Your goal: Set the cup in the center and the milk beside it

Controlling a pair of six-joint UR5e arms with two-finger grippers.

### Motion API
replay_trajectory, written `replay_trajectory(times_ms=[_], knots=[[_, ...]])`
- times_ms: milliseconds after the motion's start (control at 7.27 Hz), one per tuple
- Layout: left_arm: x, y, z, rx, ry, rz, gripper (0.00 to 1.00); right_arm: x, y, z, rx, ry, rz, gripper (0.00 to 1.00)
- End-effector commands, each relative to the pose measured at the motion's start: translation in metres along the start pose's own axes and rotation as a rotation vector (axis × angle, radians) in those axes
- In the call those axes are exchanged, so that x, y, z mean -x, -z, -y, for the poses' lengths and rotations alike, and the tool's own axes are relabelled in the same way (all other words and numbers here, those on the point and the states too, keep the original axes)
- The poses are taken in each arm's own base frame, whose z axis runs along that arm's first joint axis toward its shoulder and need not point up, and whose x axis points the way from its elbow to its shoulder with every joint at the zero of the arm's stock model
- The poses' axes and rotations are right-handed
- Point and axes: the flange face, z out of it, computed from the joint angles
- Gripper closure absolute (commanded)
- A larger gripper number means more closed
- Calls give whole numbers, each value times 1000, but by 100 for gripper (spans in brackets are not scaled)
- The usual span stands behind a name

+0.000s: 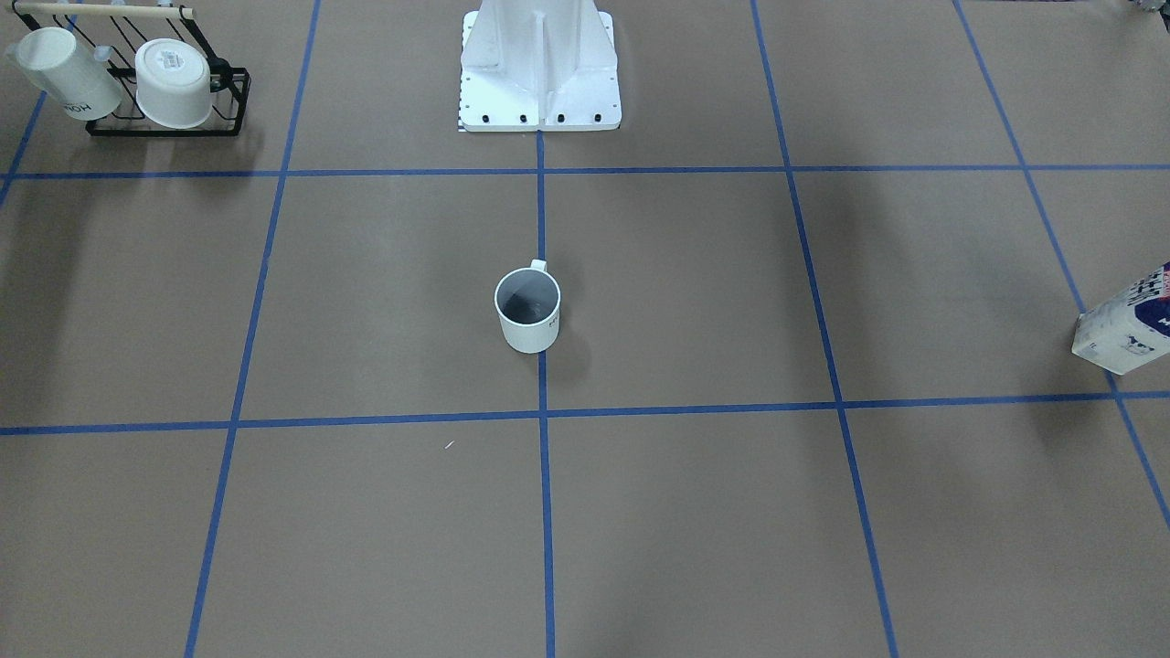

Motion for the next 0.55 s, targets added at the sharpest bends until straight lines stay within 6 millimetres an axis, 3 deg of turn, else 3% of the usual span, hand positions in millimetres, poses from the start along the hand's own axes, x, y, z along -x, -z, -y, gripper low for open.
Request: replay_trajectory(times_ms=[0, 138, 412], knots=[[2, -8, -9, 10, -148, -13, 18, 0, 0, 0, 0, 0, 0, 0], [-1, -5, -6, -1, -171, -19, 30, 0, 0, 0, 0, 0, 0, 0], [-3, -4, 1, -20, -180, -41, 32, 0, 0, 0, 0, 0, 0, 0]])
